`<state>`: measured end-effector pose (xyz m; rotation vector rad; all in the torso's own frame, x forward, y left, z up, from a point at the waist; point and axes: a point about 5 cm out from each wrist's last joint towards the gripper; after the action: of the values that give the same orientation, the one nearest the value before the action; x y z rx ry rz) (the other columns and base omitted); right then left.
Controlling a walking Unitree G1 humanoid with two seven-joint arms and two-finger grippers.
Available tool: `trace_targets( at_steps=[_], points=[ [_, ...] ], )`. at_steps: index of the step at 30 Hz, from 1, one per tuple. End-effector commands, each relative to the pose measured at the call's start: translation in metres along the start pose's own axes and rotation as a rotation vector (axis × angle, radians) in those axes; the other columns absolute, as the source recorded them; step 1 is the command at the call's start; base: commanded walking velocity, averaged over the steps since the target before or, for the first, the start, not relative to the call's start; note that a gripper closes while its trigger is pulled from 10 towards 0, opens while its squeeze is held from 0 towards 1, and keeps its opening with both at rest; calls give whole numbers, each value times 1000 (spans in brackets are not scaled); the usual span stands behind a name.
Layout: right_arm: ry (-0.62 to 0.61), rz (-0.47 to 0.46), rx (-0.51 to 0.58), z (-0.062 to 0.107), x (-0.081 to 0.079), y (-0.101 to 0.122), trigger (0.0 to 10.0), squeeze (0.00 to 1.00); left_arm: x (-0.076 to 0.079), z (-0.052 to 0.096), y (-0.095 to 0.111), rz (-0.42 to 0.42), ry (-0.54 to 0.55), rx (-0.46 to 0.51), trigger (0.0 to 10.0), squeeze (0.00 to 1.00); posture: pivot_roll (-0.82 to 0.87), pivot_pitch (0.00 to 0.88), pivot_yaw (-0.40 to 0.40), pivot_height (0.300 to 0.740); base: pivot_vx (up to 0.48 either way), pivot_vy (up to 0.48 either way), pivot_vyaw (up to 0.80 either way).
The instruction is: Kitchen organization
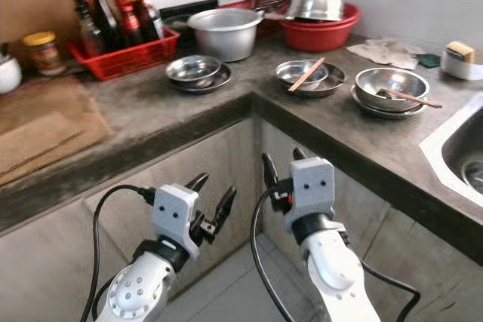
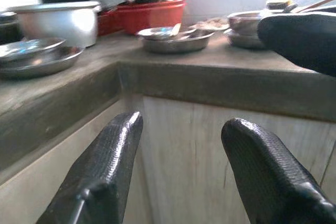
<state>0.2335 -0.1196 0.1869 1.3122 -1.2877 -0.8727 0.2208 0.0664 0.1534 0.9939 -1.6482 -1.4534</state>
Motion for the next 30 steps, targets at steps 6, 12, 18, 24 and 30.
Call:
trace_targets(
  at_steps=[6,12,18,24,30],
  points=[
    [-14,16,41,-8,7,8,10000,0,3,-3,3,1,-3,12,10000,0,77,58,17,740,344,0,0],
    [-17,23,61,-13,11,12,10000,0,2,-2,3,-1,-2,11,10000,0,78,58,16,740,336,0,0],
    [-2,35,77,-16,10,15,10000,0,4,-3,3,1,-4,12,10000,0,78,53,13,740,333,0,133],
    [7,47,94,-19,9,19,10000,0,4,-3,3,-4,-8,13,10000,0,81,46,13,740,331,0,800],
    [-3,31,96,-23,12,20,10000,0,5,-3,2,-1,-12,11,10000,0,78,42,13,740,331,0,400]
  ],
)
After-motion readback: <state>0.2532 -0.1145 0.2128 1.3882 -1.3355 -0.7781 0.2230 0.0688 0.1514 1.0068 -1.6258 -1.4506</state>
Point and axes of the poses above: a point about 5 cm out from each wrist's last joint towards the gripper, its own z axis pointing back from the gripper into the wrist, its own y axis along the axis of the wrist's last joint, x = y × z, and after that the axes turned 7 degrees about z, right-handed
